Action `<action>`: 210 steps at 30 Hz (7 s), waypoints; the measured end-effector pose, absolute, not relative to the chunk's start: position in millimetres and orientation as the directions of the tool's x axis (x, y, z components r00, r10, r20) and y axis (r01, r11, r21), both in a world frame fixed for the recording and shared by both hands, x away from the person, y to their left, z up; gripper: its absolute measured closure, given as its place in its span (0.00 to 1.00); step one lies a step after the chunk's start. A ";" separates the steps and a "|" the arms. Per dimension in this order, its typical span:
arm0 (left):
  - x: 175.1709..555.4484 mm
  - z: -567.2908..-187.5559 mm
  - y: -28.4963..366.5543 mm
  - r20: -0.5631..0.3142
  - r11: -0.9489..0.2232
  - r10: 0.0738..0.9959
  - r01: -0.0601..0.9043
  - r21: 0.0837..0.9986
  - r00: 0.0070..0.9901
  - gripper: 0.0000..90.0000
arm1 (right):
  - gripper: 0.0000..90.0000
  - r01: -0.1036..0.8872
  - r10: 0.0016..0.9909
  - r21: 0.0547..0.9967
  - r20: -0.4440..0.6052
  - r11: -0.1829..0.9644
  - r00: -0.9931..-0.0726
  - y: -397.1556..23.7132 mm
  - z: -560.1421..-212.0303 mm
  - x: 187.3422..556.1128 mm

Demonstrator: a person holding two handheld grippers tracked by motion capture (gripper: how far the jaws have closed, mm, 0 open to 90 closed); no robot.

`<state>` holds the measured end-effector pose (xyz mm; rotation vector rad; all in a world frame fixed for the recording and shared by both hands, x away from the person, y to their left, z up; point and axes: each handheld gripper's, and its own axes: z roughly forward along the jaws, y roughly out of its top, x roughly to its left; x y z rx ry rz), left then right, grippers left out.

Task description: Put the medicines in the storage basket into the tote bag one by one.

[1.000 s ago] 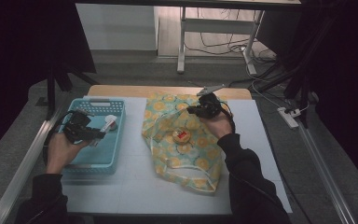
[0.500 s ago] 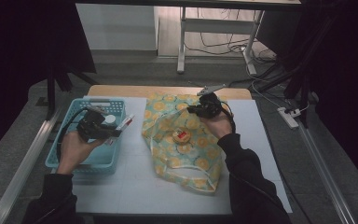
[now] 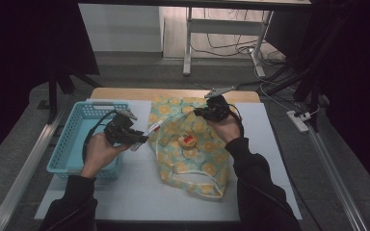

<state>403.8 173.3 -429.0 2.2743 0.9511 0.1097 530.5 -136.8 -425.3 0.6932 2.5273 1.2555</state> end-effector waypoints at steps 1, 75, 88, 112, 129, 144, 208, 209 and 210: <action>404.8 -429.4 169.4 -0.169 -0.519 0.657 0.604 0.605 0.734 0.83 | 1.00 0.306 0.509 0.798 -0.001 0.519 -0.861 -136.9 -424.9 530.2; 483.8 -488.2 34.3 -0.127 -0.545 0.638 0.562 0.622 0.759 0.70 | 1.00 0.322 0.533 0.793 -0.004 0.518 -0.846 -140.4 -431.8 533.6; 466.5 -463.4 53.3 -0.165 -0.525 0.593 0.534 0.663 0.788 0.56 | 1.00 0.323 0.531 0.794 0.000 0.515 -0.847 -140.2 -431.5 532.6; 445.6 -431.1 148.2 -0.239 -0.355 0.665 0.581 0.733 0.707 0.12 | 1.00 0.321 0.525 0.791 0.000 0.520 -0.851 -140.4 -432.3 530.6; 433.2 -428.2 207.1 -0.188 -0.340 0.706 0.560 0.755 0.682 0.03 | 1.00 0.317 0.515 0.796 0.008 0.516 -0.857 -139.5 -430.0 529.1; 430.4 -441.9 260.3 -0.147 -0.302 0.794 0.593 0.746 0.589 0.00 | 1.00 0.312 0.510 0.796 0.005 0.519 -0.860 -138.1 -429.3 527.9; 468.6 -493.5 286.6 -0.088 -0.295 0.914 0.799 0.525 0.396 0.56 | 1.00 0.306 0.502 0.800 0.006 0.517 -0.865 -138.7 -432.0 525.5; 467.8 -492.8 286.8 -0.084 -0.294 0.916 0.799 0.525 0.392 0.56 | 1.00 0.308 0.503 0.800 0.009 0.515 -0.864 -138.5 -431.7 525.5; 467.0 -491.8 287.0 -0.084 -0.291 0.917 0.798 0.528 0.391 0.56 | 1.00 0.307 0.504 0.803 0.010 0.511 -0.864 -138.3 -431.7 525.5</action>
